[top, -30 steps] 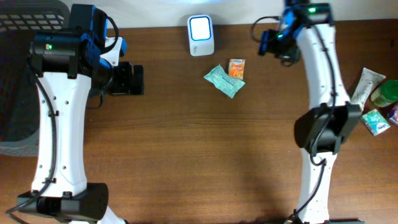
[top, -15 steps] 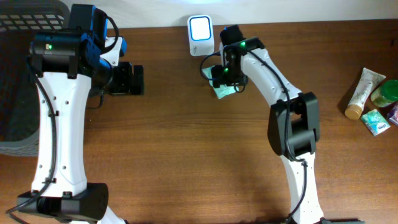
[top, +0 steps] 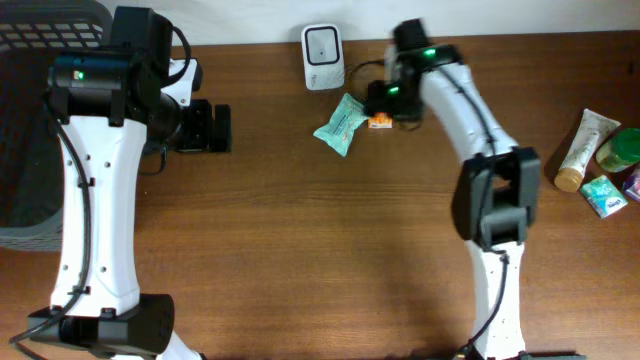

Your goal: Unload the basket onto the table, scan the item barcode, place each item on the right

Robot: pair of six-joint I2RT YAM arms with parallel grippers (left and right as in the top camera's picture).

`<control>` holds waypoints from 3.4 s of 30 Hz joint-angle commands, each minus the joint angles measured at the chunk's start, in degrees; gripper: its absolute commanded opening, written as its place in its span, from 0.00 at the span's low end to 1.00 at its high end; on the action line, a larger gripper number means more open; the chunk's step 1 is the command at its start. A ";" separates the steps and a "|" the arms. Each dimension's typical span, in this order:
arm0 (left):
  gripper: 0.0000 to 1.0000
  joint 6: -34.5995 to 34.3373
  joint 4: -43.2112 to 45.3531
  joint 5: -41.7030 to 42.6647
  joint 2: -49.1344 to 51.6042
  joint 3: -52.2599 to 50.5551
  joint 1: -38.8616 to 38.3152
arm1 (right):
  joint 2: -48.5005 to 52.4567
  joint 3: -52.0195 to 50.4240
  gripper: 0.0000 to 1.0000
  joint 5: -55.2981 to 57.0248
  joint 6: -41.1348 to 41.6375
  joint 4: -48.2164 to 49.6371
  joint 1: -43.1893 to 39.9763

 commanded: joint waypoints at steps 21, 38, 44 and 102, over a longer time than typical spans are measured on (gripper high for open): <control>0.99 0.92 -0.04 0.04 -0.17 0.04 -0.02 | 7.74 -1.92 0.22 -11.37 4.00 9.38 -3.56; 0.99 0.92 -0.04 0.02 -0.17 0.04 0.00 | 7.67 -1.92 0.04 -72.37 -20.22 -4.66 -15.43; 0.99 0.92 -0.04 0.02 -0.17 0.04 0.00 | 7.67 -1.92 0.04 -69.37 -24.20 -4.63 -12.13; 0.99 0.92 -0.04 0.04 -0.17 0.04 -0.02 | 3.39 -3.78 0.04 -74.29 -25.62 -11.23 -6.47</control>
